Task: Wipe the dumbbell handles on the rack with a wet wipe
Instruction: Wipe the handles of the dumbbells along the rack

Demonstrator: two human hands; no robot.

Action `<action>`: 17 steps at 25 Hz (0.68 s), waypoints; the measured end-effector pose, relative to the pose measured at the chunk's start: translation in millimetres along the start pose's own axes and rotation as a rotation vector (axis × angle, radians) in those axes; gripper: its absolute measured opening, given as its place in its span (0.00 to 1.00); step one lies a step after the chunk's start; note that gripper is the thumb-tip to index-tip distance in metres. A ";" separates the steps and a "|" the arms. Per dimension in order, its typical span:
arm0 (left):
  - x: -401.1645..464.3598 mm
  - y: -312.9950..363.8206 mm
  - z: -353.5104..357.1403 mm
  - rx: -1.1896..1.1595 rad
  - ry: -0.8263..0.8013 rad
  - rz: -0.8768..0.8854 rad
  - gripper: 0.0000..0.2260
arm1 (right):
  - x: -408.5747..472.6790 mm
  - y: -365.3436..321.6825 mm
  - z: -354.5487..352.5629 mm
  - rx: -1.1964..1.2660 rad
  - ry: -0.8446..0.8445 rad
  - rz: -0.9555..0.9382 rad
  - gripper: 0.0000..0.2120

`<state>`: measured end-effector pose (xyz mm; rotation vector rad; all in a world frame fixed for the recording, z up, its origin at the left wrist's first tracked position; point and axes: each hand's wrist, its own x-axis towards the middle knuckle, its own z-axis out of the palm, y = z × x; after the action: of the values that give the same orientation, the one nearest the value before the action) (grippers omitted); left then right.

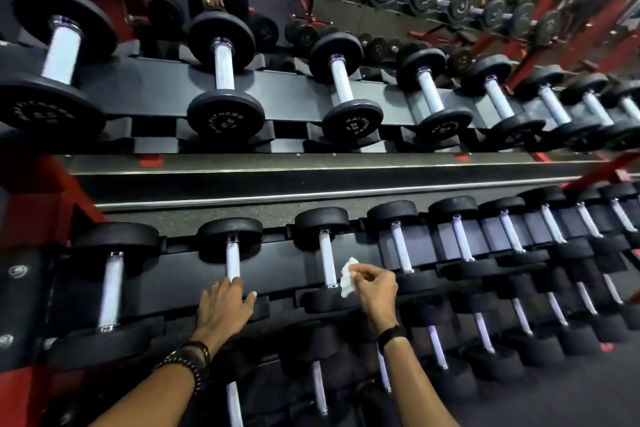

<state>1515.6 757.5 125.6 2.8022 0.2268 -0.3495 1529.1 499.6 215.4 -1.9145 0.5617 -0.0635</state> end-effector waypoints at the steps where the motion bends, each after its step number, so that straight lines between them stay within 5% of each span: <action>1: 3.6 4.7 5.9 0.004 -0.012 -0.037 0.18 | 11.4 4.0 -6.5 -0.020 -0.004 0.007 0.11; 6: 25.2 26.7 22.9 0.042 0.019 -0.227 0.17 | 80.8 29.1 -26.7 -0.105 -0.126 0.049 0.11; 15: 41.8 32.2 28.1 -0.091 0.043 -0.553 0.18 | 145.1 80.1 21.0 -0.478 -0.696 -0.023 0.08; 17: 42.6 35.3 27.8 -0.077 0.043 -0.606 0.15 | 157.1 86.6 28.5 -0.573 -0.711 0.031 0.16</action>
<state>1557.3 720.4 98.7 2.6066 1.0792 -0.3988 1646.5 433.6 93.5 -2.2827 0.1186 0.8470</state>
